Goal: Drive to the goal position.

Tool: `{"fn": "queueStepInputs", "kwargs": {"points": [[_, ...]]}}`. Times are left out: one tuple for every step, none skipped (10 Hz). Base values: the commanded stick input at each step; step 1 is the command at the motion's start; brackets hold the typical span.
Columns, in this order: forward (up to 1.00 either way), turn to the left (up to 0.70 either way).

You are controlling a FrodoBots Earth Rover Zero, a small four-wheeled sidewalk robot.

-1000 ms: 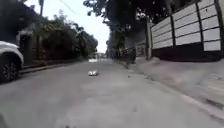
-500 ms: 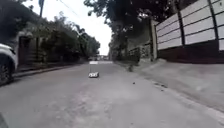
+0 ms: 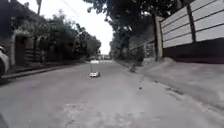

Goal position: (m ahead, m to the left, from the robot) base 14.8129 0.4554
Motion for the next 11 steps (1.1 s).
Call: {"fn": "queueStepInputs", "kwargs": {"points": [[1.00,0.00],[1.00,0.00],[1.00,0.00],[1.00,0.00],[1.00,0.00],[1.00,0.00],[1.00,0.00],[1.00,0.00],[1.00,0.00],[1.00,0.00],[1.00,0.00]]}}
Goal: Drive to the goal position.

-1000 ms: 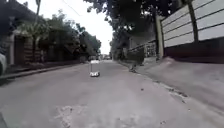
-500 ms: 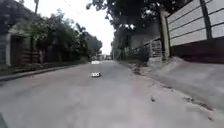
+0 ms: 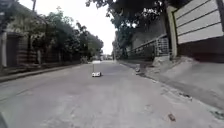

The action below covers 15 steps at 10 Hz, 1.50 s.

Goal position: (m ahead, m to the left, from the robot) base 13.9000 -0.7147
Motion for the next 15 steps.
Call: {"fn": "queueStepInputs", "kwargs": {"points": [[1.00,0.00],[1.00,0.00],[1.00,0.00],[1.00,0.00],[1.00,0.00],[1.00,0.00],[1.00,0.00],[1.00,0.00],[1.00,0.00],[1.00,0.00],[1.00,0.00],[1.00,0.00],[1.00,0.00],[1.00,0.00],[1.00,0.00]]}}
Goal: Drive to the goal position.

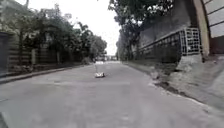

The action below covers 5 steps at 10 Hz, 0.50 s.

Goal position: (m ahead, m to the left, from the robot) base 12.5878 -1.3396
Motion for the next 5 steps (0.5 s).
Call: {"fn": "queueStepInputs", "kwargs": {"points": [[1.00,-0.18],[1.00,-0.34],[1.00,-0.25],[1.00,0.00],[1.00,0.00]]}}
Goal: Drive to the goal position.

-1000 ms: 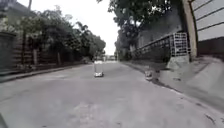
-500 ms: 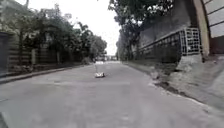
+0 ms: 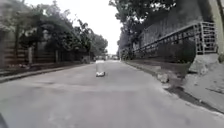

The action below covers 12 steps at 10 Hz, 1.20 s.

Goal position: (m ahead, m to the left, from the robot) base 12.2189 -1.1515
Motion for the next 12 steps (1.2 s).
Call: {"fn": "queueStepInputs", "kwargs": {"points": [[1.00,0.00],[1.00,0.00],[1.00,0.00],[1.00,0.00],[1.00,0.00],[1.00,0.00],[1.00,0.00],[1.00,0.00],[1.00,0.00],[1.00,0.00],[1.00,0.00],[1.00,0.00]]}}
